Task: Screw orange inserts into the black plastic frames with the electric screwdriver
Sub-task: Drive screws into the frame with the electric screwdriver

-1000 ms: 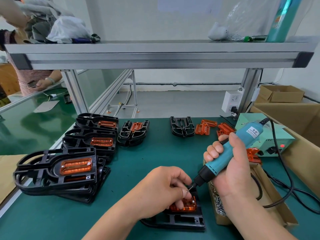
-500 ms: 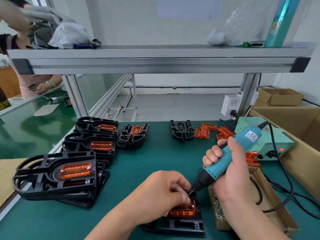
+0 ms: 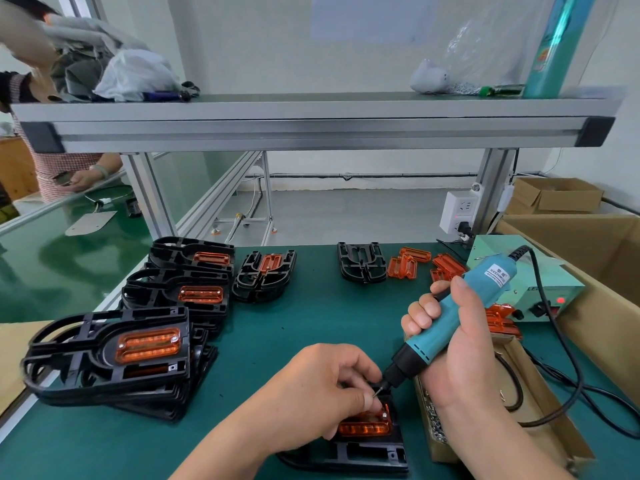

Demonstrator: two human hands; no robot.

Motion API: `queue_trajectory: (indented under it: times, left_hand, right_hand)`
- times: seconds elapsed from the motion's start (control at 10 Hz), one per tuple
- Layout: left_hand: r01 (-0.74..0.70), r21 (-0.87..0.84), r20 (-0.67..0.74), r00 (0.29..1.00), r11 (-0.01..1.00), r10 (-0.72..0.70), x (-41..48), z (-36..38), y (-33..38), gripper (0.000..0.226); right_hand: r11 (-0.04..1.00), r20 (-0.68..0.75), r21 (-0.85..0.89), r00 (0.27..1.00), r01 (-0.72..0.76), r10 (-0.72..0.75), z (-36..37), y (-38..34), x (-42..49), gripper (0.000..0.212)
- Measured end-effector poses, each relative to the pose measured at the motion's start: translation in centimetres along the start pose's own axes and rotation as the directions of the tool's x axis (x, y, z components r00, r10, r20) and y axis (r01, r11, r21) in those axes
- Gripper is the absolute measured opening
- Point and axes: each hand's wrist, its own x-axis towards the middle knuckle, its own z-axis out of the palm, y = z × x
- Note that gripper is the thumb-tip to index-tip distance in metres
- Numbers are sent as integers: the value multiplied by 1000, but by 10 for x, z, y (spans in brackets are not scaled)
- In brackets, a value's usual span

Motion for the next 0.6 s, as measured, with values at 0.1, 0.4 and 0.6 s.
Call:
queue_trajectory:
  times: [0.1, 0.4, 0.6]
  left_hand:
    - [-3, -13, 11, 1000, 1000, 3, 0, 0, -1, 23]
    - [-2, -9, 4, 1000, 1000, 2, 0, 0, 2, 21]
    - [-4, -17, 12, 1000, 1000, 4, -6, -7, 5, 20]
  right_hand:
    - [1000, 0, -1, 1000, 0, 0, 0, 0, 0, 22]
    - [1000, 12, 11, 1000, -4, 4, -3, 2, 2, 22]
    - [1000, 4, 22, 1000, -9, 9, -4, 1, 2, 22]
